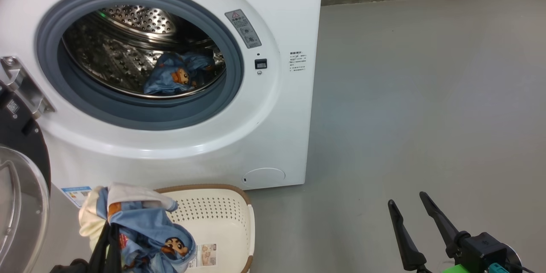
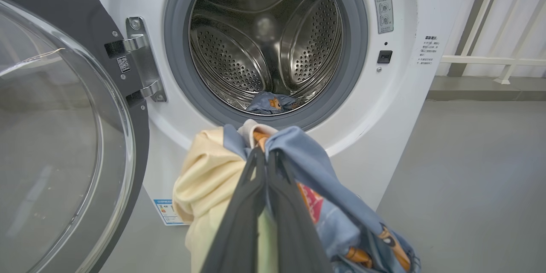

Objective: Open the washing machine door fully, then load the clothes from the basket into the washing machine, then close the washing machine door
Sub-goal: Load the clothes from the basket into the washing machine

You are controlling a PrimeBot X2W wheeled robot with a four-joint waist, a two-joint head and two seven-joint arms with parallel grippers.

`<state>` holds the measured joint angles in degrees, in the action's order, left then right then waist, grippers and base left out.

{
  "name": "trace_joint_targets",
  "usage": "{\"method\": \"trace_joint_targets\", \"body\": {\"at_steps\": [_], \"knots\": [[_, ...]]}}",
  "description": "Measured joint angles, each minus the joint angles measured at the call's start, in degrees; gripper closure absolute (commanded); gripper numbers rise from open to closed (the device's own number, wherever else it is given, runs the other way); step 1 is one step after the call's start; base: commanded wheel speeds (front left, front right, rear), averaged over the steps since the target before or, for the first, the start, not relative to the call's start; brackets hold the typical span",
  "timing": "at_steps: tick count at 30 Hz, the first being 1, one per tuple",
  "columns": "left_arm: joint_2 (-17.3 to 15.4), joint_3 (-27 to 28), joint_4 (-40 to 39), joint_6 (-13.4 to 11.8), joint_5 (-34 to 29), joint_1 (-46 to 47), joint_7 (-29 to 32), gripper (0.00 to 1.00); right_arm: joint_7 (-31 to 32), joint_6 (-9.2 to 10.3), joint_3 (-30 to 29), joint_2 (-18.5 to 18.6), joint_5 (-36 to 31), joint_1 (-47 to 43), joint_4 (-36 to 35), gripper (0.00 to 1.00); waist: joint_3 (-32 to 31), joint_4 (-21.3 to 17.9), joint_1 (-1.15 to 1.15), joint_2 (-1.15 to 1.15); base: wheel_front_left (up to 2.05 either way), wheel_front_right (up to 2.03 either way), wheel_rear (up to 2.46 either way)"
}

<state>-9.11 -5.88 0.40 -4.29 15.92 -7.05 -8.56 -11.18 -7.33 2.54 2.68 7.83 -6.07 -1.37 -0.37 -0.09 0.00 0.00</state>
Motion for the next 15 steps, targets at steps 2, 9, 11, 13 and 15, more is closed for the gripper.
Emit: {"method": "trace_joint_targets", "body": {"at_steps": [2,9,11,13,15], "knots": [[-0.14,-0.04,0.01,0.00,0.14,0.00,0.00,1.00,0.00,0.00,0.12,0.00,0.01,0.00,0.11,0.00,0.01,0.03,0.00,0.00,0.00,0.00,0.00],[-0.14,-0.46,-0.26,-0.08,0.41,0.00,0.26,1.00,-0.01,0.00,0.25,0.00,0.01,0.00,0.20,0.00,0.12,0.02,0.00,0.00,0.00,0.00,0.00],[-0.15,-0.48,-0.25,-0.08,0.44,0.00,0.25,1.00,-0.01,0.00,0.27,0.00,0.01,0.00,0.20,0.00,0.23,0.00,0.00,0.00,0.00,0.00,0.00],[-0.18,-0.53,-0.20,-0.08,0.71,0.04,0.25,1.00,-0.01,0.00,0.29,0.00,0.01,0.00,0.19,0.00,0.39,-0.02,0.00,0.00,0.00,0.00,0.00],[-0.27,-0.62,-0.01,-0.08,0.91,0.12,0.25,1.00,-0.01,0.00,0.32,0.00,0.01,0.00,0.16,0.00,0.70,-0.05,0.00,0.00,0.00,0.00,0.00]]}}
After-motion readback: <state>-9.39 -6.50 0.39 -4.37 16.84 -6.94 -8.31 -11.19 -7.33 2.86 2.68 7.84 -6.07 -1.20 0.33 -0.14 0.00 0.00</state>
